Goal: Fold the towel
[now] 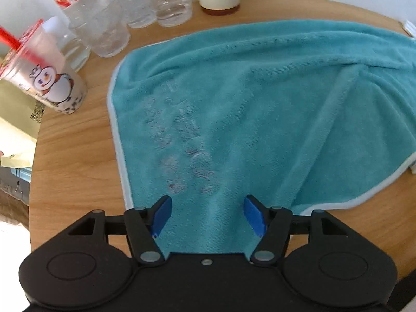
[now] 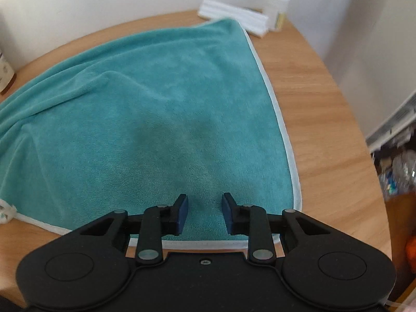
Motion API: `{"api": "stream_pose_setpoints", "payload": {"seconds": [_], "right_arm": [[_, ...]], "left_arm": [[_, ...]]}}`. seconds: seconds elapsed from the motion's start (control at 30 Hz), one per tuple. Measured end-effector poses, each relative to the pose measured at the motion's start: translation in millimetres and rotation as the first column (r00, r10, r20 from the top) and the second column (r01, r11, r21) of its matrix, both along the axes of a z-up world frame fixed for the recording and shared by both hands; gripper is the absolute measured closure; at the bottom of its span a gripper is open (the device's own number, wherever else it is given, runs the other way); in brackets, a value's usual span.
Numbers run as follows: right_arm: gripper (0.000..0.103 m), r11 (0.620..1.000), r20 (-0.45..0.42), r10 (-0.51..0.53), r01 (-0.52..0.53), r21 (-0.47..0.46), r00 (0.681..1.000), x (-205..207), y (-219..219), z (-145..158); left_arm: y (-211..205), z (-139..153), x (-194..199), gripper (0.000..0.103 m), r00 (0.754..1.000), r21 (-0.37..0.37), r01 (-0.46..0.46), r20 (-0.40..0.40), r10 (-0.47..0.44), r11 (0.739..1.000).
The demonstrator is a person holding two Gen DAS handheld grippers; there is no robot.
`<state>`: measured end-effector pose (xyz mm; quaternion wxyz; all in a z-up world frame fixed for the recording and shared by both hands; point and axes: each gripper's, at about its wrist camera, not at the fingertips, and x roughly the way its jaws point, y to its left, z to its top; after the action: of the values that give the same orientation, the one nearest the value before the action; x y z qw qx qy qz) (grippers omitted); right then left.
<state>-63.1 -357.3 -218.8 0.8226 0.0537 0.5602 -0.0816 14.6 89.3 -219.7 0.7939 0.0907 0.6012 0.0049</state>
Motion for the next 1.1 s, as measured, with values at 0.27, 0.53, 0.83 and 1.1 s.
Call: {"api": "stream_pose_setpoints", "payload": {"seconds": [0.27, 0.53, 0.83, 1.1], "right_arm": [[0.064, 0.996, -0.050, 0.074, -0.076, -0.036, 0.996, -8, -20, 2], [0.063, 0.995, -0.137, 0.093, -0.096, -0.022, 0.986, -18, -47, 2], [0.061, 0.992, -0.200, 0.118, -0.124, -0.018, 0.973, -19, -56, 2], [0.059, 0.983, -0.224, 0.170, -0.181, -0.032, 0.960, -4, -46, 18]], "left_arm": [[15, 4, -9, 0.029, 0.998, 0.026, 0.064, -0.009, -0.063, 0.998], [24, 7, -15, 0.029, 0.979, 0.060, 0.192, -0.073, -0.188, 0.979], [33, 8, -24, 0.029, 0.963, 0.053, 0.246, -0.129, -0.238, 0.968], [33, 30, -10, 0.031, 0.982, -0.048, 0.180, -0.051, -0.183, 0.982]]}}
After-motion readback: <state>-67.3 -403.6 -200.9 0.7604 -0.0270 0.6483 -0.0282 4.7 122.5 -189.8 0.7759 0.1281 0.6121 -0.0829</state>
